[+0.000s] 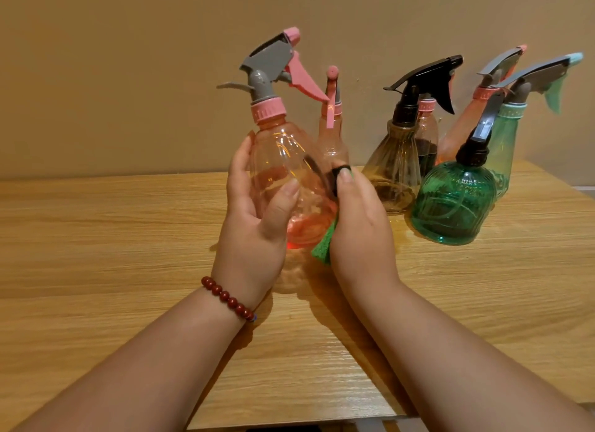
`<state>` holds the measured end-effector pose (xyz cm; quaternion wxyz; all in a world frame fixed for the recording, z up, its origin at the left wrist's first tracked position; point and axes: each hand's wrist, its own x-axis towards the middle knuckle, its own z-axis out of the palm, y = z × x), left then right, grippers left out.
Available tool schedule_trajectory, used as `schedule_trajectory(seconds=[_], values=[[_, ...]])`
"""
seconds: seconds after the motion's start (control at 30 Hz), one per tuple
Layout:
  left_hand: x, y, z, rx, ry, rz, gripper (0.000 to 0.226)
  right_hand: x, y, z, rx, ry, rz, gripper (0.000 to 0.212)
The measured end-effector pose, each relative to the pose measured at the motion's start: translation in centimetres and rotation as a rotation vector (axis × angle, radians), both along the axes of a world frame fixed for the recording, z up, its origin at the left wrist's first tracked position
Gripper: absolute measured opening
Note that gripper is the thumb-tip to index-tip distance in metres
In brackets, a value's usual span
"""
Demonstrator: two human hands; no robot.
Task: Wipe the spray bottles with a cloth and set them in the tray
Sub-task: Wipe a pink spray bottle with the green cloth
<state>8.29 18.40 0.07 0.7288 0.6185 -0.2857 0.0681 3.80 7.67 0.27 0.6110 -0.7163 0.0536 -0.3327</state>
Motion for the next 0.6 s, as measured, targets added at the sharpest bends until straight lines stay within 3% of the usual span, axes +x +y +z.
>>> schedule_trajectory(seconds=[0.07,0.2,0.43,0.6], values=[[-0.07,-0.10,0.02,0.008,-0.005,0.017,0.069,0.02,0.13,-0.08,0.013,0.034,0.003,0.029],[0.01,-0.28,-0.18,0.054,-0.003,0.010,0.070,-0.50,0.49,-0.41,-0.293,-0.122,-0.055,0.042],[-0.18,-0.28,-0.07,0.176,-0.174,0.139,0.053,-0.14,0.04,0.47,0.111,0.017,0.000,0.030],[-0.17,-0.32,-0.02,0.312,-0.207,0.206,0.062,0.15,-0.17,0.01,0.085,0.006,-0.025,0.031]])
